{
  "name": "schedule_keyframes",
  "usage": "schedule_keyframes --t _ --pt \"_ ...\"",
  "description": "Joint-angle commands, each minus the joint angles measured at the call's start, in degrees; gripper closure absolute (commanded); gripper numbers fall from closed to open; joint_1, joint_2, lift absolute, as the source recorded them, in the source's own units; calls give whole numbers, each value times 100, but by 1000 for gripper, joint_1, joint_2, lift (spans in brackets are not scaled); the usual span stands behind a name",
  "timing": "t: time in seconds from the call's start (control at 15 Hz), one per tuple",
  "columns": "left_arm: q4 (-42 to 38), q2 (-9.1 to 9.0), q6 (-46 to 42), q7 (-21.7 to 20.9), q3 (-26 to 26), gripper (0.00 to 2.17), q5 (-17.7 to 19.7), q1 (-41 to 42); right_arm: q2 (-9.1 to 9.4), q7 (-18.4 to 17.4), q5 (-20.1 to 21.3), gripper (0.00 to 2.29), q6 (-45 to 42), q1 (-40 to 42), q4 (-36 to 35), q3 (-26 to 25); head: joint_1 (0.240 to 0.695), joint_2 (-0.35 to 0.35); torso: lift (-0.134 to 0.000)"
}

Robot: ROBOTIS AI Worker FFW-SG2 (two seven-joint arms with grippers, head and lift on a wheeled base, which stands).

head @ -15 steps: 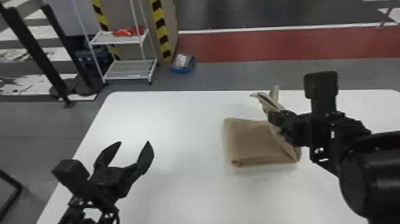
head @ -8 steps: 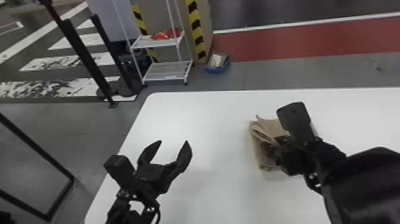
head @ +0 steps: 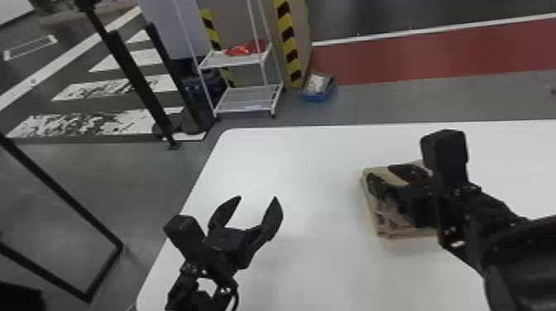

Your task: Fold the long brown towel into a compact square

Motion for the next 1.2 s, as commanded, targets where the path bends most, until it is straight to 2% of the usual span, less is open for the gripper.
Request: schedule_keyframes --t 0.0,0.2,0.4,0.6,0.73,0.93,1.13 --pt "20 0 1 0 -8 66 0 -2 5 0 113 2027 122 -151 406 90 695 329 -117" --pt "38 0 1 -9 -8 70 0 -29 5 9 157 2027 298 -318 758 300 695 325 -117" --pt "56 0 1 0 -8 70 8 -46 5 237 218 2027 386 -221 767 520 695 342 -117" --pt "91 9 1 0 -43 70 8 -64 5 527 333 2027 1106 86 248 617 695 350 -117" --pt "100 9 1 0 -43 70 8 -81 5 765 482 2027 1265 482 -262 555 695 350 -117" --pt "126 18 1 -9 -61 76 8 -99 5 879 412 2027 1229 1132 -1448 37 695 350 -117" --pt "144 35 1 -9 -70 76 26 -108 5 1055 359 2027 2284 1598 -2371 -939 695 350 -117"
